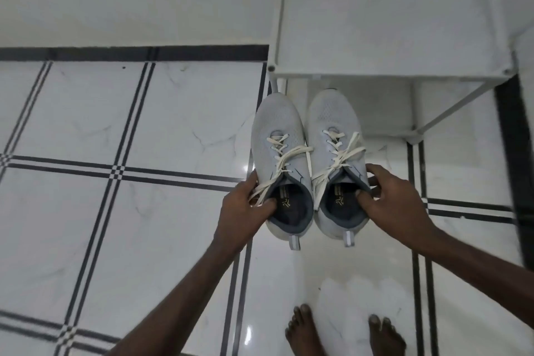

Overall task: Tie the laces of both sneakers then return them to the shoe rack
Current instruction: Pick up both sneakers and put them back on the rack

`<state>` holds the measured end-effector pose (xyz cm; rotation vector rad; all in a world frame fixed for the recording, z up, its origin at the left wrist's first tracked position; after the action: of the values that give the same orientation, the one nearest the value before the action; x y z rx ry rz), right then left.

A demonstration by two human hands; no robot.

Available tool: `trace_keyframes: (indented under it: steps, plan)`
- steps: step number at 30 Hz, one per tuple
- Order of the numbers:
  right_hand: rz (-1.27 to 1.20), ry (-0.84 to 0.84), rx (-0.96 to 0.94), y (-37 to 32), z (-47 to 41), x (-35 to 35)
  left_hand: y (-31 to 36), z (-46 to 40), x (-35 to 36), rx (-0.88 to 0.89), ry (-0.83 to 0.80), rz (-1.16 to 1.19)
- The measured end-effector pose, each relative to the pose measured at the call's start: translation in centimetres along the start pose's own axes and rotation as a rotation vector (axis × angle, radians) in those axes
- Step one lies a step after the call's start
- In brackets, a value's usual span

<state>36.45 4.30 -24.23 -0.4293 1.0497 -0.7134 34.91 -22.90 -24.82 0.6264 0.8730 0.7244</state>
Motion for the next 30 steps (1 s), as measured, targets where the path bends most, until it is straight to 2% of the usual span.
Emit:
trace_keyframes:
  steps: [8,14,22,30]
  plan:
    - [-0.059,0.212,0.004,-14.1,9.3,-15.2,18.4,7.7,-10.9,0.115,0.003,-0.053]
    - [-0.106,0.351,0.035,-20.2,12.3,-24.7,30.2,9.6,-15.0,0.190,0.009,-0.036]
    - [-0.122,0.445,0.058,-21.7,8.2,-34.0,41.2,4.3,-16.6,0.260,-0.015,-0.064]
    - [-0.162,0.353,0.092,-16.5,-6.1,-37.7,43.3,-9.8,-13.6,0.173,-0.030,-0.113]
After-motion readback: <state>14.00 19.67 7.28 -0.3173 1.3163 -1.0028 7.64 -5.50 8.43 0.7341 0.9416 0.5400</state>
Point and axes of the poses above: each hand's wrist, its own z-axis away from the middle knuckle, its own x-axis out of the palm, y = z × x, the point moved 2 cm from there along -z, towards the middle knuckle, and after that the axes turned 11 degrees about -y, right-handed, at the moved point
